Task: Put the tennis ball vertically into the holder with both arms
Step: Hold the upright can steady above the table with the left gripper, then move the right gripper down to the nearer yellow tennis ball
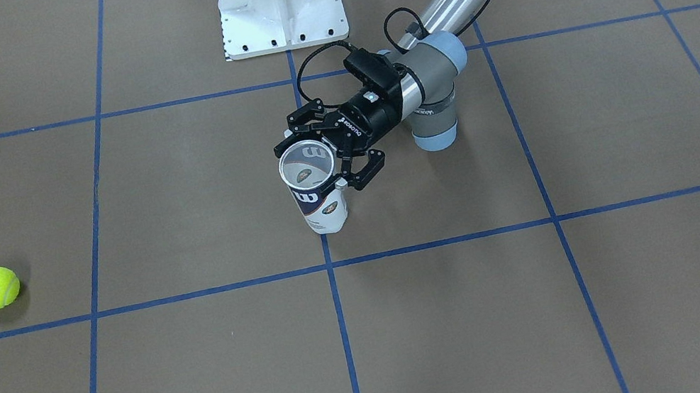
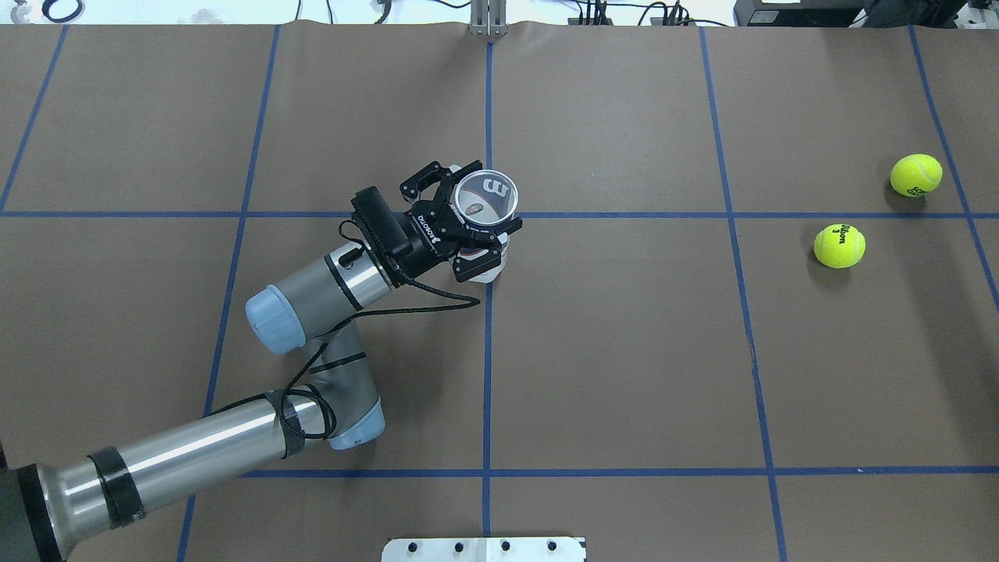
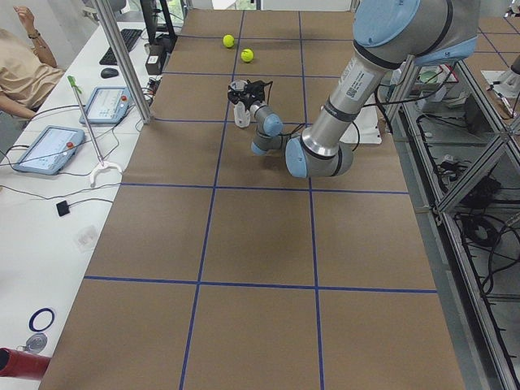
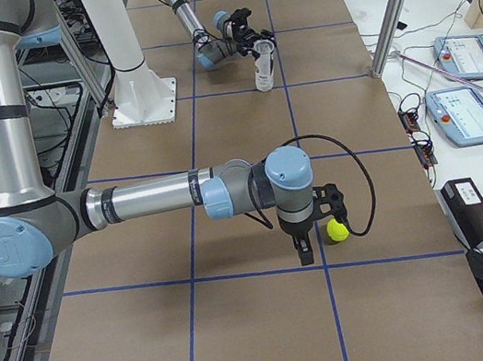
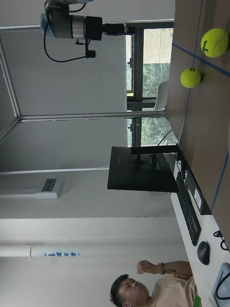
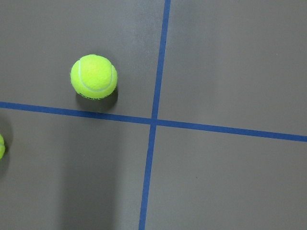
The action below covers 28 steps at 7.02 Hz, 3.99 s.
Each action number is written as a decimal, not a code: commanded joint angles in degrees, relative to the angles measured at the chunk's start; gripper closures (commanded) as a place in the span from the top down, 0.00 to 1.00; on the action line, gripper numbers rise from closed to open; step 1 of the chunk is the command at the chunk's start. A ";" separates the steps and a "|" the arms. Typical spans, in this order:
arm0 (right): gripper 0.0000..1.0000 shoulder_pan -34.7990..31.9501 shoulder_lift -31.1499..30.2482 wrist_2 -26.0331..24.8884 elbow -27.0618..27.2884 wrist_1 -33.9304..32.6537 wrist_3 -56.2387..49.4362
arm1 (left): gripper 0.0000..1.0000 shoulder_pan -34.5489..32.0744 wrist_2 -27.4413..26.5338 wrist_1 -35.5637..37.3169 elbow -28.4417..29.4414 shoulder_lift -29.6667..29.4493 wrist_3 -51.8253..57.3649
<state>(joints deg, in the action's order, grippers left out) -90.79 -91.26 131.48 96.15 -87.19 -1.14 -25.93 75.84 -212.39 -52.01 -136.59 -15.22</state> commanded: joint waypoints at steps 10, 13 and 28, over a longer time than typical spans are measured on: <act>0.99 0.00 -0.06 0.35 0.09 0.00 0.00 | 0.95 -1.67 2.38 2.23 -1.68 2.55 0.10; 0.99 0.00 -0.06 0.35 0.00 0.00 0.00 | 0.91 -1.32 2.74 3.74 -3.01 2.55 0.10; 1.00 30.74 5.30 -10.96 -2.00 26.53 47.46 | 0.84 -0.62 2.74 3.83 -3.01 2.55 0.01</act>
<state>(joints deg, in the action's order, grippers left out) -61.94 -86.09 122.58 96.58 -63.44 46.34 -26.56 78.58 -208.56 -55.02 -134.07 -15.20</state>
